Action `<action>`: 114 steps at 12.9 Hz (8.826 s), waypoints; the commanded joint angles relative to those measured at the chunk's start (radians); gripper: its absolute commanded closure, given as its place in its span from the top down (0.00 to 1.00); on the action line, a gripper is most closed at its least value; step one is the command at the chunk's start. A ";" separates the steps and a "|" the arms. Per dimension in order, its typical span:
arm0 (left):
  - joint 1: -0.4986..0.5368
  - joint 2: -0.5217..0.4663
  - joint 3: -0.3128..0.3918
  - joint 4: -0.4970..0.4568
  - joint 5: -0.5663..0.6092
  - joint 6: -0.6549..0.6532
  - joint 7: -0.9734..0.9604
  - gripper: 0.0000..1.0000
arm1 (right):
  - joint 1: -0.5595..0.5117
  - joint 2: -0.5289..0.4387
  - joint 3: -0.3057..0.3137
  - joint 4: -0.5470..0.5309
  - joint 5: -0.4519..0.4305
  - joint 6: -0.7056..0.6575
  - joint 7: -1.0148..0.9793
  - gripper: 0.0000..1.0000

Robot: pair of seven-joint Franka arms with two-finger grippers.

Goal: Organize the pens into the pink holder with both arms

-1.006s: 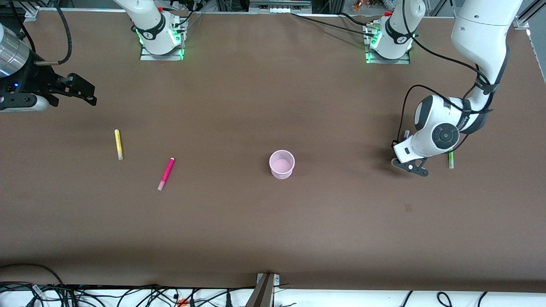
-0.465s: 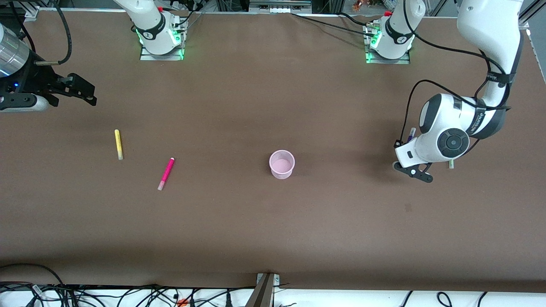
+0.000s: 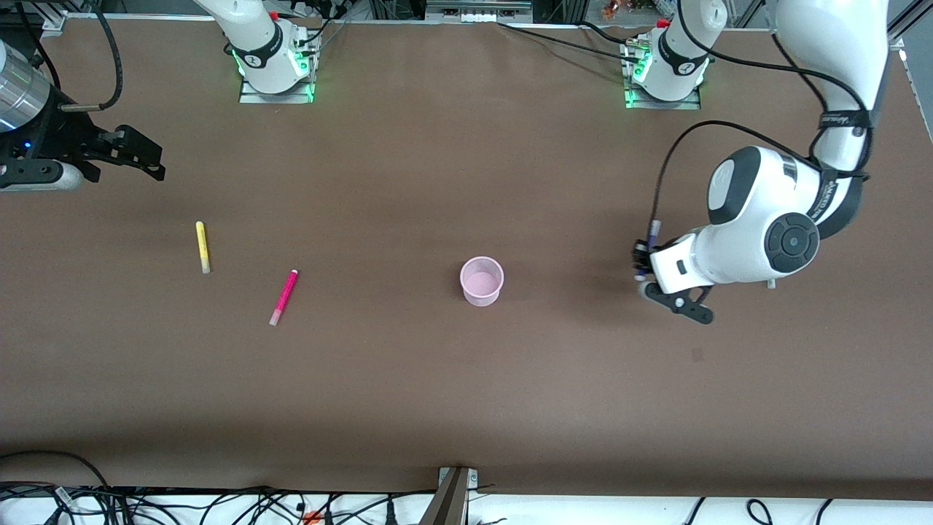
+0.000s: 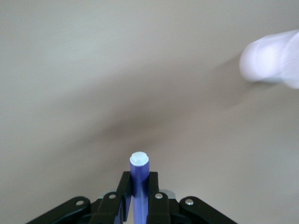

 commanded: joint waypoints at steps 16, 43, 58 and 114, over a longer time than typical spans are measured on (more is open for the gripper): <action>-0.175 0.317 -0.127 0.198 -0.776 0.462 1.100 0.00 | -0.006 0.114 0.018 0.019 -0.010 -0.022 -0.129 1.00; -0.041 0.003 -0.044 0.220 0.444 -0.306 -0.231 1.00 | 0.057 0.615 0.019 -0.231 0.087 0.616 0.359 0.45; 0.164 -0.481 -0.027 -0.041 0.262 -0.220 -0.388 1.00 | 0.141 0.595 0.025 0.095 0.531 0.081 0.700 0.00; 0.055 -0.468 0.072 -0.020 0.204 -0.303 -0.385 1.00 | 0.330 -0.074 -0.289 -0.044 0.029 -0.067 -0.036 1.00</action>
